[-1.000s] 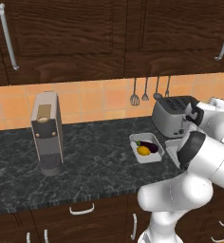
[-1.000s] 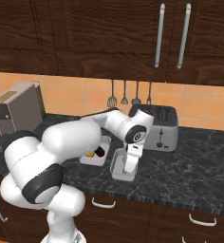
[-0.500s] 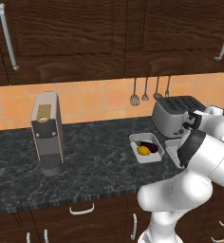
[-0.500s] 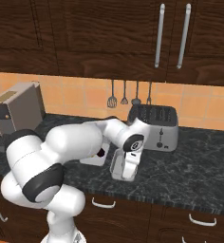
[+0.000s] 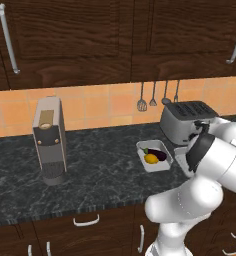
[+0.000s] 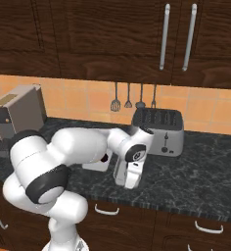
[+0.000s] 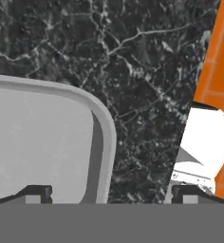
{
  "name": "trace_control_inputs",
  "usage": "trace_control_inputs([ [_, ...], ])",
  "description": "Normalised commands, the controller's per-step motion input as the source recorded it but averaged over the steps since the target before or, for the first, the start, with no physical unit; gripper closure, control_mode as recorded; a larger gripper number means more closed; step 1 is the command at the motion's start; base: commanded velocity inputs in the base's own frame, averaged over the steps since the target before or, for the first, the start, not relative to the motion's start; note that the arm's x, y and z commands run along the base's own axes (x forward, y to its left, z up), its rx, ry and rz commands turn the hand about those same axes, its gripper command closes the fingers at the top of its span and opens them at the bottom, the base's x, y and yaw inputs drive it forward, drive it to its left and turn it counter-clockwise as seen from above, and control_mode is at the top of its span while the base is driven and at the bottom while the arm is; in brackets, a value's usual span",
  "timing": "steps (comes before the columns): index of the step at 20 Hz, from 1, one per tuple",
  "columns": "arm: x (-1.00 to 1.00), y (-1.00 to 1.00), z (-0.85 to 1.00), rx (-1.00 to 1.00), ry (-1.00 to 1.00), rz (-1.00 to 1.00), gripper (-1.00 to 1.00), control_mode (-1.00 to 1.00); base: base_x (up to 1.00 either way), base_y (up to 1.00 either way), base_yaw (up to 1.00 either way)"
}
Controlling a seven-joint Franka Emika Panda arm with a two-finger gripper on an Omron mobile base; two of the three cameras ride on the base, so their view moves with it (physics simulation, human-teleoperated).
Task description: Take the meat container that has the shrimp and place it on the second highest rack of the freezer. Then take the vegetable container that has the eggplant and lemon and place it on the highest rack of the freezer.
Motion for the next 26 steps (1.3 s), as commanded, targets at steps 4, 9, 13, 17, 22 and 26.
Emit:
trace_control_inputs([
  [4, 0.00, 0.00, -0.29, 0.00, 0.00, 0.00, -1.00, -1.00, 0.00, 0.00, 0.00],
  [9, 0.00, 0.03, -0.27, 0.00, 0.00, 0.00, -1.00, -1.00, 0.00, 0.00, 0.00],
  [13, 0.00, 0.19, -0.23, 0.00, 0.00, 0.00, 1.00, -1.00, 0.00, 0.00, 0.00],
  [17, 0.00, 0.19, -0.03, 0.00, 0.00, 0.00, 1.00, -1.00, 0.00, 0.00, 0.00],
  [22, 0.00, 0.06, 0.00, 0.00, 0.00, 0.00, 1.00, -1.00, 0.00, 0.00, 0.00],
  [26, -0.15, 0.00, 0.35, 0.00, -0.16, 0.00, 1.00, -1.00, 0.00, 0.00, 0.00],
])
